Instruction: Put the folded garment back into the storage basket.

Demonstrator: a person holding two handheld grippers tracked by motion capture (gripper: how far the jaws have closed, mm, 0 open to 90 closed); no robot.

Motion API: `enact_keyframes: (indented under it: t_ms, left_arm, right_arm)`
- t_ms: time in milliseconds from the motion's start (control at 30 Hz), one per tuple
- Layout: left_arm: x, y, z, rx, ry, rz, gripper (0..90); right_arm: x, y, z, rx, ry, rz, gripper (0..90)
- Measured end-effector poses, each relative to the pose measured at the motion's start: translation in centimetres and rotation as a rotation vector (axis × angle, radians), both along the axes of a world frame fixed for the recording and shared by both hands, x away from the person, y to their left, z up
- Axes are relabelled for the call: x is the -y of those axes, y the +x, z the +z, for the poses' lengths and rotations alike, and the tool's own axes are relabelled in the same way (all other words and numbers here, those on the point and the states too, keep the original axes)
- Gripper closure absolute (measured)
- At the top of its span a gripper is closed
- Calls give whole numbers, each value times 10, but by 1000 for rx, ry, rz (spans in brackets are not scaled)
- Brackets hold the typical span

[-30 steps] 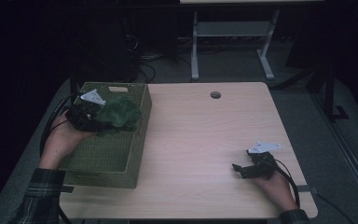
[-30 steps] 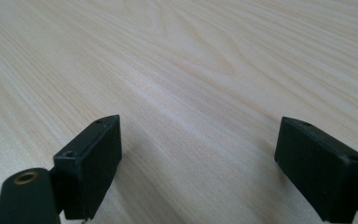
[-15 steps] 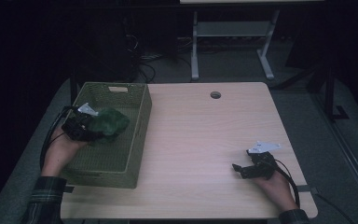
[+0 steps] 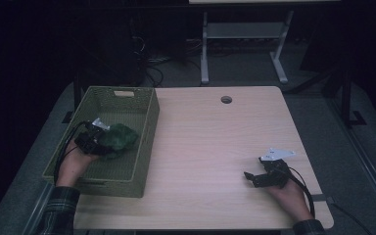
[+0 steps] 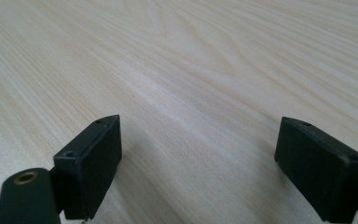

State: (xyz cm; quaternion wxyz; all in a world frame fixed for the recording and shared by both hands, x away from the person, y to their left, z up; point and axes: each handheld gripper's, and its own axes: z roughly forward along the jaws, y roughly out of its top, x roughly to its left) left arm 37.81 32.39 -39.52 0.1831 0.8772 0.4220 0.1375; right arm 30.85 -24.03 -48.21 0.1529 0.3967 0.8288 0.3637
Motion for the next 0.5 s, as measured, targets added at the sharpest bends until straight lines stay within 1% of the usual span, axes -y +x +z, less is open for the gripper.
enact_keyframes:
  t_ms: [133, 233, 333, 500]
  left_arm:
    - [2, 1, -5, -10, 4, 0, 694]
    - [1, 3, -8, -20, -8, 1, 677]
    - [1, 3, -11, -31, -16, 2, 636]
    - [1, 4, -14, -37, -19, 6, 555]
  right_arm:
    - [0, 0, 0, 0, 0, 0, 143]
    - [0, 0, 0, 0, 0, 0, 143]
    - [0, 0, 0, 0, 0, 0, 143]
    - [0, 0, 0, 0, 0, 0, 143]
